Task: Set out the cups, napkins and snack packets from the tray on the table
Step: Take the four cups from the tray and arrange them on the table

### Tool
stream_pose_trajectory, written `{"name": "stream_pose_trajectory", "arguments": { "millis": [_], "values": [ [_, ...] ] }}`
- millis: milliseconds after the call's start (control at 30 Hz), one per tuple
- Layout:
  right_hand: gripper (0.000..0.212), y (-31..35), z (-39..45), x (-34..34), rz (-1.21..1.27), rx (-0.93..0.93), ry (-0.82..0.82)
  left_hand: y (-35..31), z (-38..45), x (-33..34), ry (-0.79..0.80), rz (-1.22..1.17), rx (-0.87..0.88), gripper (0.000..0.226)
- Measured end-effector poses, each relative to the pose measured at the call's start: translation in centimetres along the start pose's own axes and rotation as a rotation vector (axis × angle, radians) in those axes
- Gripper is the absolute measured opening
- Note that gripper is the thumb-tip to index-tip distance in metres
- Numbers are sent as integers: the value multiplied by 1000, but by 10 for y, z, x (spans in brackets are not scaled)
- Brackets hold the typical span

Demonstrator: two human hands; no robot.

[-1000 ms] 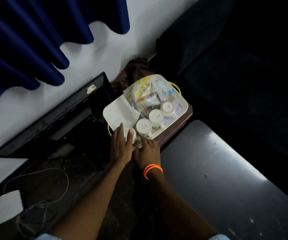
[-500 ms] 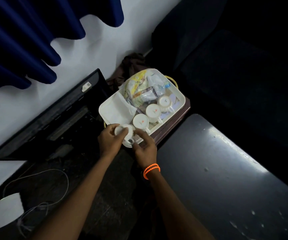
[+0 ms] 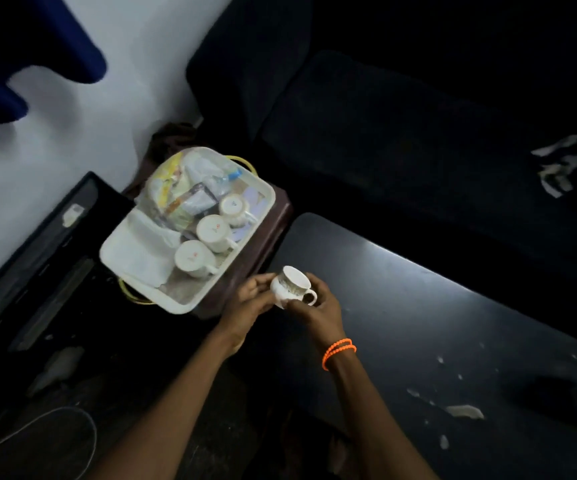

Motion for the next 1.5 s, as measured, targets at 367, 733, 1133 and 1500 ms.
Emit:
{"name": "stream_pose_trajectory", "arguments": {
  "millis": [367,733,1133,1500],
  "values": [
    [57,-47,-17,-139,-276,-23,-411,83,9,136,152,415,-128,57],
    [42,-103,-46,-241,-439,70,-569,159,-15,216,380,649,-218,80],
    [97,-85,-73,-238,-871,11,-696,138,-8,143,191,584,-140,56],
    [67,-15,-52,36,-829,-414,-155,-61,-37,-160,-834,538,371,24]
  ]
}}
Point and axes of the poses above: each hand's wrist, its own z-axis towards the middle knuckle, its own x-axis out of the palm, y = z × x, the point moved 9 cm from there along z, towards the middle knuckle, and after that the axes turned 4 degrees about -y, right-handed, at the moved point
